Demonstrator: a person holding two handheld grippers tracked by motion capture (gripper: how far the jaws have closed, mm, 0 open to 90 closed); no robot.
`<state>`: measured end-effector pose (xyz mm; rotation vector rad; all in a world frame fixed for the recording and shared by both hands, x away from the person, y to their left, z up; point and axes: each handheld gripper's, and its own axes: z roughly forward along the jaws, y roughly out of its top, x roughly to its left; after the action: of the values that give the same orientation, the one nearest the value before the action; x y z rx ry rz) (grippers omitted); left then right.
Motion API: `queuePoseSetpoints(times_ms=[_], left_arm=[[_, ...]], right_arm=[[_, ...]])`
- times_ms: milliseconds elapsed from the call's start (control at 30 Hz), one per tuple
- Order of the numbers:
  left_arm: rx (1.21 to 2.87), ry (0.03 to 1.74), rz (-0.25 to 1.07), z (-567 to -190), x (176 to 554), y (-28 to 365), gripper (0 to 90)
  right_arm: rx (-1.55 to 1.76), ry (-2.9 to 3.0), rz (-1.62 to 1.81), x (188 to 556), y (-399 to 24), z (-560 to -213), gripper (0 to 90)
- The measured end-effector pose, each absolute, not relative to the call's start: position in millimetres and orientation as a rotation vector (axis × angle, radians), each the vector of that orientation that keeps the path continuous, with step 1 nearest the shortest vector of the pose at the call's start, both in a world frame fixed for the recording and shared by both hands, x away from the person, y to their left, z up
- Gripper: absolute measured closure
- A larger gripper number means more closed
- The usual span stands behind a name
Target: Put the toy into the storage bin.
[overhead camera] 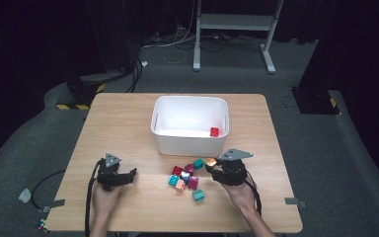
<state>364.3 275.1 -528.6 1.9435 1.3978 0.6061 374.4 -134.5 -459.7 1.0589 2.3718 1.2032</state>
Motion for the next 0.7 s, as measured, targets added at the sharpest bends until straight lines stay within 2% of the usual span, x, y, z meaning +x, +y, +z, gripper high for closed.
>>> queuePoseSetpoints(times_ms=[700], left_arm=[[1.947,1.397,0.604,-528,364,275,17.0]], right_arm=[[1.022,2.333,1.323,385,-150,-397,58.4]])
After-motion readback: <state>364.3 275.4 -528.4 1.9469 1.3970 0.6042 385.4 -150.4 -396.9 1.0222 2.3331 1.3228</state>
